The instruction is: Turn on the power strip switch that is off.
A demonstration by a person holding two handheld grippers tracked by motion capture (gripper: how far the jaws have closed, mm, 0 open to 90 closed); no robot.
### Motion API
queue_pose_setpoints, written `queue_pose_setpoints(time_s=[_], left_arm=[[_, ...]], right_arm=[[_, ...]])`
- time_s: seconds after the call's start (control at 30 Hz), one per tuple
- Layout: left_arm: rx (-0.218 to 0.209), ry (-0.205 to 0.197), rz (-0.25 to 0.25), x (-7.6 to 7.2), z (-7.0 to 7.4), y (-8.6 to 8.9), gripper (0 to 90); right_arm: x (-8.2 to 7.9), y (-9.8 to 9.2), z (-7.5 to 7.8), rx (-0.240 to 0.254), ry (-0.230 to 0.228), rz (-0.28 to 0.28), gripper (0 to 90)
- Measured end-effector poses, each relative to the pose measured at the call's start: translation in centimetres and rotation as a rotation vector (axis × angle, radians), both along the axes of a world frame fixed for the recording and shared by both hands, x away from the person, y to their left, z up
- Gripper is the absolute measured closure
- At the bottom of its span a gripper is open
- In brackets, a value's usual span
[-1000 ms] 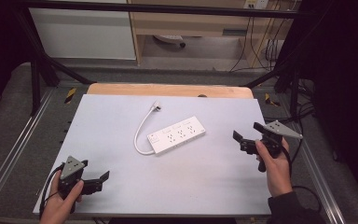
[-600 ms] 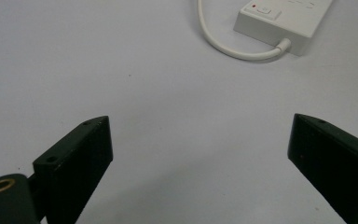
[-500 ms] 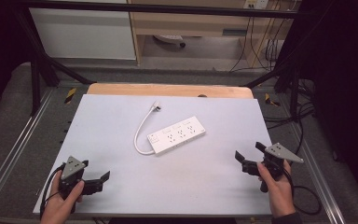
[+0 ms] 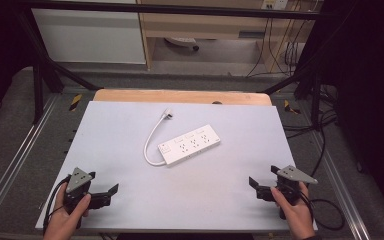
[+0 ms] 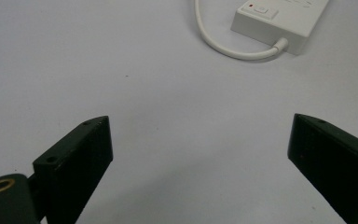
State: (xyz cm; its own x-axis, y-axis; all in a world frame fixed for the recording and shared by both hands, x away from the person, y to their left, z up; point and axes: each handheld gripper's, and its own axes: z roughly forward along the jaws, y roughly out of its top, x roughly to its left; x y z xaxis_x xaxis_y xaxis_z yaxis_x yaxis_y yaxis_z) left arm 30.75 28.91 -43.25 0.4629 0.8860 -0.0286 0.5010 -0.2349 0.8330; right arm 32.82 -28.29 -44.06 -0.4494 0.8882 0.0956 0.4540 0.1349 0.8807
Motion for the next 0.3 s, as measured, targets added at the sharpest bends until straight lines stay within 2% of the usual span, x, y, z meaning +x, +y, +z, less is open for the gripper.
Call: queue_pose_setpoints(time_s=[0.1, 0.3], left_arm=[[0.0, -0.001, 0.001, 0.0, 0.0, 0.0, 6.5], [-0.002, -0.002, 0.0, 0.0, 0.0, -0.1, 6.6]], right_arm=[[0.3, 0.7, -0.7, -0.028, 0.047, 0.011, 3.2], [0.8, 2.1, -1.3, -0.062, 0.066, 0.045, 2.8]])
